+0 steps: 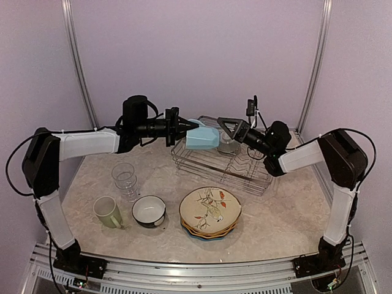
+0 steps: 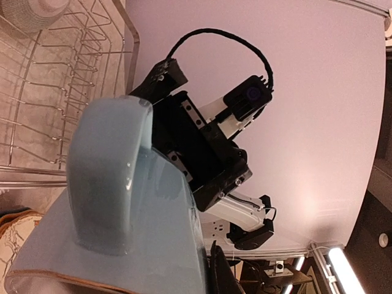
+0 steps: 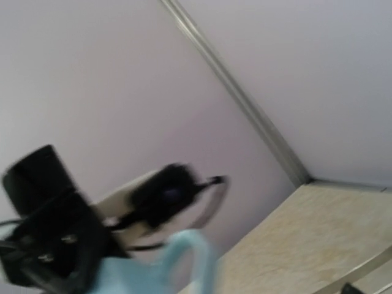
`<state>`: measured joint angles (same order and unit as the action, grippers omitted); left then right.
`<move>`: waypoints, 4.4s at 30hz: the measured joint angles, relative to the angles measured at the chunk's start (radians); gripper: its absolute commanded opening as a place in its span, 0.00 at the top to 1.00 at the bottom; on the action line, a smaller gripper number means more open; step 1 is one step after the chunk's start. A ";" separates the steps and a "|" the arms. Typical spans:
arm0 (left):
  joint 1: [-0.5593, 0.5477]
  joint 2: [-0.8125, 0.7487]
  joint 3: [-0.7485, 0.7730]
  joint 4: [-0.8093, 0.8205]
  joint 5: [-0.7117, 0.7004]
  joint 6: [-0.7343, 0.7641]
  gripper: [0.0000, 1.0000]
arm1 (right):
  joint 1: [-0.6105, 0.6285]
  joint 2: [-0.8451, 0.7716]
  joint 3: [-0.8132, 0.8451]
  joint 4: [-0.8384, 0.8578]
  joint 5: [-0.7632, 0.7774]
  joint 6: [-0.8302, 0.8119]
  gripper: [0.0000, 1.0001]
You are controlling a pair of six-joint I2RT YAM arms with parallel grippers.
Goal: Unload the mixed dishes from the dish rack
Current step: Pass from the right arm to the left, then place the cup at the center of the board, then grab the bowl from the dish rack.
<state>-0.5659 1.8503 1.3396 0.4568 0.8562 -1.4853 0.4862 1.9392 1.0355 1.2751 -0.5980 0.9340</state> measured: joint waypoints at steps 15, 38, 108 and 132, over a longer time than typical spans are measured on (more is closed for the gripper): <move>-0.138 -0.242 0.304 -1.252 -0.555 0.613 1.00 | -0.050 -0.119 -0.031 -0.310 0.098 -0.266 0.00; -0.174 0.147 0.520 -1.675 -0.872 0.720 1.00 | -0.048 -0.056 0.309 -1.015 0.442 -0.685 0.00; -0.194 -0.050 0.479 -1.681 -0.943 0.748 0.33 | 0.054 0.429 0.980 -1.609 0.878 -0.966 0.95; -0.092 -0.175 0.345 -1.438 -0.655 0.720 0.22 | 0.026 0.185 0.581 -1.209 0.444 -0.674 1.00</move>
<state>-0.6579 1.6752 1.6848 -0.9810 0.2012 -0.7654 0.5125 2.1242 1.6165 0.0658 -0.1535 0.2596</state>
